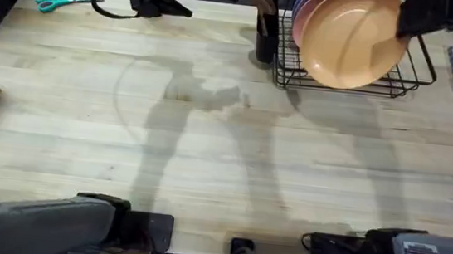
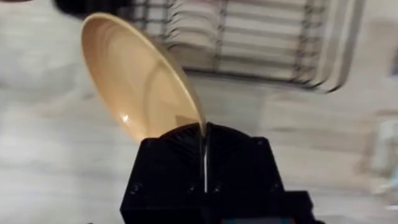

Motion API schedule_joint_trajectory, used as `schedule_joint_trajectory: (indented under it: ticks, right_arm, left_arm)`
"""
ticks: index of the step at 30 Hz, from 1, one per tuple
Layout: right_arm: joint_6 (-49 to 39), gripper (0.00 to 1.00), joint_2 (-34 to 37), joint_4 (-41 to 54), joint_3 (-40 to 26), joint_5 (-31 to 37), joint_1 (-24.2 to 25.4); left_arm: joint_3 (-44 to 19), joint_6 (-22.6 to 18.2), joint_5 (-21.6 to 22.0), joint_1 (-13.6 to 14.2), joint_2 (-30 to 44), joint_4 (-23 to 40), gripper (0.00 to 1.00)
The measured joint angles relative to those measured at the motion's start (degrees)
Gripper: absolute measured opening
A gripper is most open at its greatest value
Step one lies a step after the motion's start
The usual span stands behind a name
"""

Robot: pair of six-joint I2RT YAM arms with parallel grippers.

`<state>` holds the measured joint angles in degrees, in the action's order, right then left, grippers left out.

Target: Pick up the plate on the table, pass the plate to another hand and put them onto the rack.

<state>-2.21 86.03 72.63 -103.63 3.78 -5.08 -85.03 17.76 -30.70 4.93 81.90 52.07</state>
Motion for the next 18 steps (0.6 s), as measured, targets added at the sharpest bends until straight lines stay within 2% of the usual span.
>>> schedule_joint_trajectory:
  ticks: [8, 18]
  right_arm:
    - [-12.3, 0.033, 0.0, -11.3, 0.0, 13.8, 0.0]
    - [-29.7, 0.033, 0.2, -27.7, 0.0, 16.9, 0.0]
  left_arm:
    - [0.0, 0.0, 0.0, 0.0, 0.0, 0.0, 0.993]
    - [0.0, 0.0, 0.0, 0.0, 0.0, 0.0, 0.994]
